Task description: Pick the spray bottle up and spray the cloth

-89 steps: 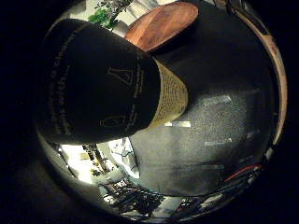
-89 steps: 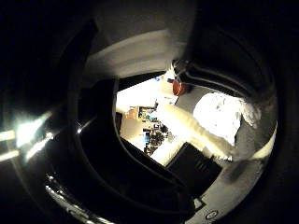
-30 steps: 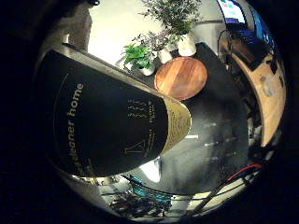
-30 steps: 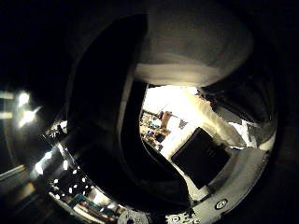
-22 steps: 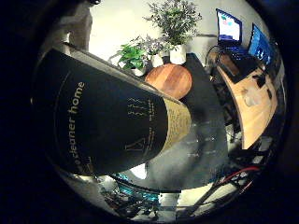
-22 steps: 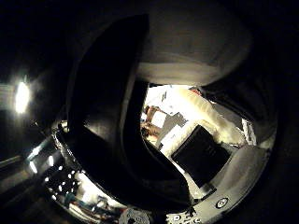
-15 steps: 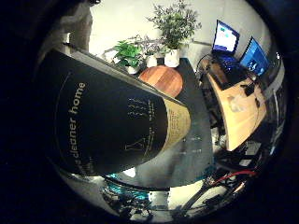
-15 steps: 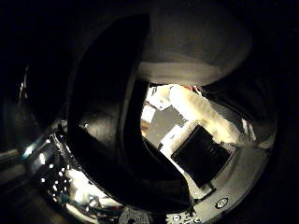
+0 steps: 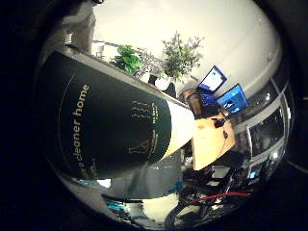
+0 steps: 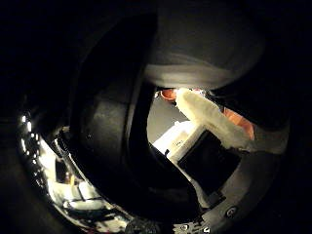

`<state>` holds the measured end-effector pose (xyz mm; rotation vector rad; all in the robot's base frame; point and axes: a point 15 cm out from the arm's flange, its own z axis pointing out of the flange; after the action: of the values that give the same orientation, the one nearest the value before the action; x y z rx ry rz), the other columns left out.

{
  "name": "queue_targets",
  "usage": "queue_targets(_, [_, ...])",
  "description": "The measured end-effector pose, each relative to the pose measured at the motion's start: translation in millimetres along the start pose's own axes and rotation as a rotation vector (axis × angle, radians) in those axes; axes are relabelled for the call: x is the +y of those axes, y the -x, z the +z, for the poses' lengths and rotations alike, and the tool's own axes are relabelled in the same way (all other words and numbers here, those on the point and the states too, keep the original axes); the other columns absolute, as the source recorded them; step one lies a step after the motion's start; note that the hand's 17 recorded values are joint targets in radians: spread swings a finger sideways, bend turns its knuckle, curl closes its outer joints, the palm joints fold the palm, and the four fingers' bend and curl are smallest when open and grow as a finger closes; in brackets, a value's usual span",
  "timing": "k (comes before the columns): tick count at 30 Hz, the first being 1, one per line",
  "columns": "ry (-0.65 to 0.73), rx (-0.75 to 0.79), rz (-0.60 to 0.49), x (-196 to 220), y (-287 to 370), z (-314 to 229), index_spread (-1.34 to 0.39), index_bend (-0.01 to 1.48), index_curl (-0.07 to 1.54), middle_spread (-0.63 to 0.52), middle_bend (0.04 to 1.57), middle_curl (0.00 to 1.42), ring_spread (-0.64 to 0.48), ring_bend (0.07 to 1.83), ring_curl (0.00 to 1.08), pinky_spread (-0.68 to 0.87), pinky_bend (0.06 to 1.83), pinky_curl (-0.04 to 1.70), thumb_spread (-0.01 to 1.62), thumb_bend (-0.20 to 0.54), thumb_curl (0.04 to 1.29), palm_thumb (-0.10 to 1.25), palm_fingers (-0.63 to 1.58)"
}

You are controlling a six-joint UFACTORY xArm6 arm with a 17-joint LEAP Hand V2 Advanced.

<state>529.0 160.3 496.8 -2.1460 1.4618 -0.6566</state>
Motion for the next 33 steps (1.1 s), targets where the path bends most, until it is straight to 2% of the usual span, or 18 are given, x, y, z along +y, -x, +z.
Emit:
queue_targets(5, [-0.002,0.063,-0.051,-4.3,14.4,24.7,-0.35,1.03,1.09,-0.25,1.18,1.1,-0.3,1.33,0.97,-0.2,1.21,1.25,1.11,-0.017,0.4,0.87,0.93])
queue_targets(17, [0.07,0.051,-0.033,28.7,39.2,90.4,-0.35,1.02,1.09,-0.27,1.17,1.12,-0.3,1.33,0.98,-0.2,1.2,1.27,1.11,-0.017,0.4,0.87,0.93])
queue_targets(27, [0.061,0.057,-0.06,29.1,40.7,86.8,-0.36,1.01,1.1,-0.28,1.17,1.12,-0.3,1.33,0.98,-0.21,1.18,1.28,1.11,-0.017,0.4,0.87,0.94])
queue_targets(33, [0.016,0.077,-0.075,17.8,28.5,55.3,-0.36,1.0,1.1,-0.28,1.16,1.13,-0.3,1.32,0.98,-0.21,1.19,1.27,1.11,-0.018,0.39,0.86,0.94])
